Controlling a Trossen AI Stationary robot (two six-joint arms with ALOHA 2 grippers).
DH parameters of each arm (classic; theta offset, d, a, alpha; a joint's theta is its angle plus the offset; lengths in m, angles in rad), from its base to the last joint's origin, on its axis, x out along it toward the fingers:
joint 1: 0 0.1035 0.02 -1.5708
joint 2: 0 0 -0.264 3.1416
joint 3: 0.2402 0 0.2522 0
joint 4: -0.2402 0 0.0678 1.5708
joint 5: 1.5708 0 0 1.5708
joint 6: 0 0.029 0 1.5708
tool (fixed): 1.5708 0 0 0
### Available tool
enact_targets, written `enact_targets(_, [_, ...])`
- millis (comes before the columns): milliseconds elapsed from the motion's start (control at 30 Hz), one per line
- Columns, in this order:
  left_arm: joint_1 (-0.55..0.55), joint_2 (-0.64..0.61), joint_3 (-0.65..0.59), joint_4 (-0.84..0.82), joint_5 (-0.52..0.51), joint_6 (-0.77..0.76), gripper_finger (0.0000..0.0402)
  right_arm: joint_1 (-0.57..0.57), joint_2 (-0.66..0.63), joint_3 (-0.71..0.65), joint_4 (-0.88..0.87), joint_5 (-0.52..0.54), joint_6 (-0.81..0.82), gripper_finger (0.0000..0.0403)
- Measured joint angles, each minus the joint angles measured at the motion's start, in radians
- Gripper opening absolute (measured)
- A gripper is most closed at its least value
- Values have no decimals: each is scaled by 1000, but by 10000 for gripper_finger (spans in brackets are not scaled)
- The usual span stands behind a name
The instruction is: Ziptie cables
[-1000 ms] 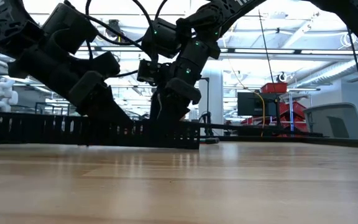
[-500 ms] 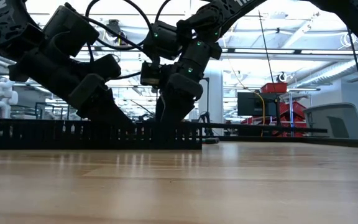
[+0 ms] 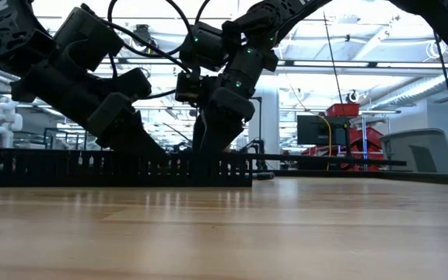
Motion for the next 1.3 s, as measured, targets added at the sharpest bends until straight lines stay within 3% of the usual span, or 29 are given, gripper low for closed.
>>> enact_targets(600, [1, 0, -1, -1, -4, -3, 207, -49, -3, 118, -187, 20, -54, 334])
enact_targets(833, [0, 0, -1, -1, 2, -1, 207, -25, -1, 103, -183, -9, -55, 334])
enact_targets(1300, [0, 0, -1, 0, 2, -5, 207, -20, 18, 103, -165, 30, -49, 334])
